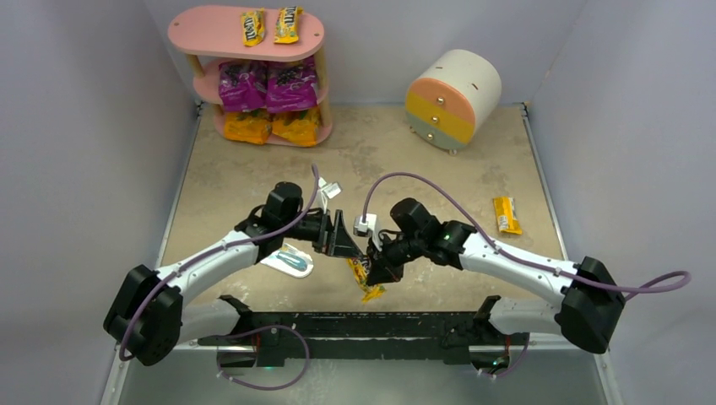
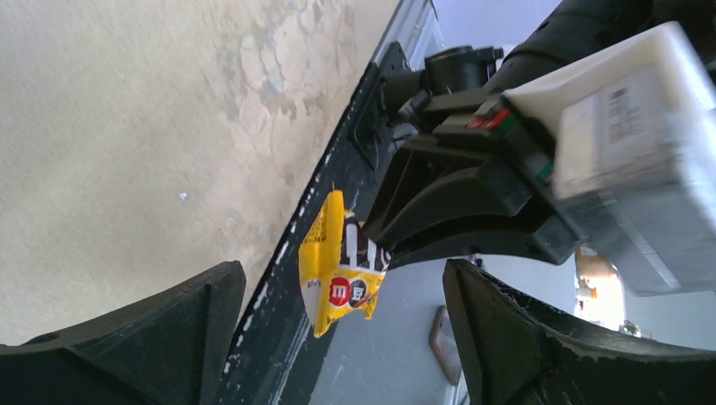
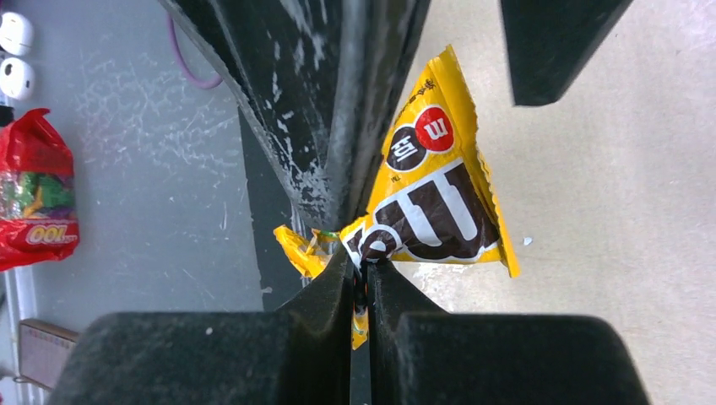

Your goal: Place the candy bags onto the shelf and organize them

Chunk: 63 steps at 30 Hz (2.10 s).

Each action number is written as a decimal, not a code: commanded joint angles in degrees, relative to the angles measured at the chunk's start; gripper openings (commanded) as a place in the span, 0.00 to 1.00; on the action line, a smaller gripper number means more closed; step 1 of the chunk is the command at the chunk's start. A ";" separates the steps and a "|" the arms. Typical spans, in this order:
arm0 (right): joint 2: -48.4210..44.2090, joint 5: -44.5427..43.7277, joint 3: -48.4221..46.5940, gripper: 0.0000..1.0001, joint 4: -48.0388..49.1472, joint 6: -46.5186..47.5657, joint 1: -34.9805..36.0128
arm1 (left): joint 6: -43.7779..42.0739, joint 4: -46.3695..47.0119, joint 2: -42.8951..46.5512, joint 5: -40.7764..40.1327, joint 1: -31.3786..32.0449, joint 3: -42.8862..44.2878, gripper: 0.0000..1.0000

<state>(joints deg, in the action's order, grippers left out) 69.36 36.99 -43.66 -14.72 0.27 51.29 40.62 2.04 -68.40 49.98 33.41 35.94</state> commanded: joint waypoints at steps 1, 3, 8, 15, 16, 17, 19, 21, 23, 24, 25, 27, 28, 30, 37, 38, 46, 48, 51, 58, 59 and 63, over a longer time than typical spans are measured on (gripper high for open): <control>1.13 -0.71 -4.68 0.03 -2.99 5.56 1.70 | 3.02 2.13 0.61 6.76 0.24 -2.82 0.89; 1.71 -0.78 -5.98 0.03 -4.16 7.56 3.04 | 2.91 1.58 -0.27 8.45 0.25 -2.08 0.84; 2.07 -0.28 -7.79 0.01 -6.42 10.76 4.59 | -0.19 -3.43 -2.30 10.17 0.22 0.81 0.72; 1.49 -3.92 -8.56 0.01 -8.00 11.66 5.70 | 0.25 -5.29 -3.26 14.19 0.25 0.88 0.45; 1.13 -4.31 -8.59 0.01 -7.96 11.60 5.73 | 0.25 -5.95 -2.55 14.44 0.25 0.93 0.42; 0.86 -4.61 -8.64 0.01 -7.96 11.58 5.71 | 0.25 -6.33 -1.82 14.53 0.25 0.95 0.39; 0.37 -5.96 -8.78 0.03 -7.65 11.51 5.70 | 0.33 -6.93 -0.14 14.20 0.21 0.84 0.24; -0.02 -8.36 -8.90 0.05 -7.52 10.99 5.72 | 0.54 -7.11 1.48 13.47 0.21 0.53 0.00; -0.53 -11.90 -9.19 0.26 -7.42 9.51 5.68 | 0.75 -7.07 3.71 11.54 0.25 -0.35 0.00; -1.10 -12.90 -9.18 0.43 -7.34 8.85 5.66 | 0.82 -6.92 4.95 10.01 0.21 -0.92 0.00; -2.03 -13.79 -8.79 0.52 -6.86 7.48 5.62 | 1.13 -6.33 6.19 8.28 0.25 -1.36 0.00; -4.63 -18.44 -7.72 0.63 -4.33 4.83 5.64 | 1.17 -6.05 8.10 4.61 0.19 -1.28 0.00; -6.30 -21.47 -6.92 0.67 -2.59 2.79 5.66 | 0.91 -6.31 9.12 2.42 0.09 -0.63 0.00; -10.01 -27.94 -5.40 0.74 0.71 -1.45 5.61 | 0.81 -5.76 11.62 -2.81 0.15 0.48 0.00; -25.66 -58.88 0.01 0.99 7.93 -13.92 5.62 | -2.78 -10.52 20.96 -35.09 0.15 12.04 0.00; -27.68 -64.36 0.99 0.99 8.72 -15.39 5.66 | -2.93 -10.26 21.59 -39.43 0.10 14.02 0.00; -35.85 -75.05 5.20 0.99 12.09 -17.59 5.59 | -12.15 -9.00 10.34 -72.36 -0.44 38.73 0.00; -35.85 -75.73 4.24 0.99 9.98 -17.70 5.60 | -14.89 -11.39 4.86 -77.70 -3.55 47.96 0.00; -35.54 -76.50 4.42 0.99 9.01 -18.52 5.58 | -13.17 -10.80 -1.50 -72.31 -17.40 59.17 0.00; -33.62 -78.69 4.64 0.99 11.05 -16.29 5.58 | -6.45 -3.95 -19.91 -60.04 -34.76 73.78 0.00; -33.07 -79.00 4.64 0.99 11.57 -15.80 5.61 | -5.40 -0.81 -22.12 -58.42 -36.42 73.80 0.00; -30.65 -79.74 4.60 0.99 12.17 -14.50 5.62 | -4.04 3.39 -31.69 -55.39 -39.13 80.53 0.00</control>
<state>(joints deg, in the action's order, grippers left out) 36.84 -39.66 -38.87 -5.52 -16.12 56.88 33.91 -0.47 -92.18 -11.11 -3.55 109.36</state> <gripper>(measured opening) 0.987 0.057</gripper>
